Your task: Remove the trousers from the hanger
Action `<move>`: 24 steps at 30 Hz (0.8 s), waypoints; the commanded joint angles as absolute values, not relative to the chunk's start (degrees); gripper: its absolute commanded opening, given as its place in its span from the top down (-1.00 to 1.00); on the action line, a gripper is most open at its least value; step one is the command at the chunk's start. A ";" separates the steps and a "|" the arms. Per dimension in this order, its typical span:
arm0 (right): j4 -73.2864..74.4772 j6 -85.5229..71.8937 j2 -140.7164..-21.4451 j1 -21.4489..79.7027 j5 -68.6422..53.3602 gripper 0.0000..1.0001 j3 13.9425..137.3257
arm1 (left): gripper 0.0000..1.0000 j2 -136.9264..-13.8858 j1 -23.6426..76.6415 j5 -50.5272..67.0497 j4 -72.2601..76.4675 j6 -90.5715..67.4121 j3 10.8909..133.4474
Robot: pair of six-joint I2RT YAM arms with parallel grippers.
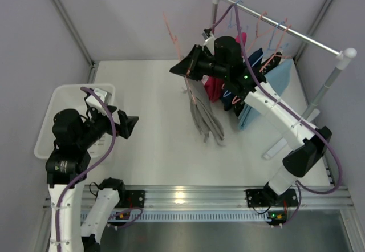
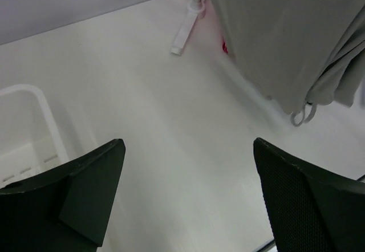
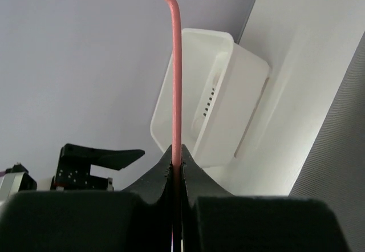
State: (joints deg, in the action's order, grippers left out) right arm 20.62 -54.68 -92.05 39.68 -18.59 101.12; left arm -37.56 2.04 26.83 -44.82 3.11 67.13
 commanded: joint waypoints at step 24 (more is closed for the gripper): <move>13.09 -56.95 -102.75 46.67 -18.37 1.00 119.71 | -0.97 -47.46 23.20 27.09 -6.68 4.04 54.14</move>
State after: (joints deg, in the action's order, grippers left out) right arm 19.75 -56.21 -104.03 45.84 -17.54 115.55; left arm -46.81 22.04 32.25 -12.38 0.10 54.41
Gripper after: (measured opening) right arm 0.007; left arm 0.987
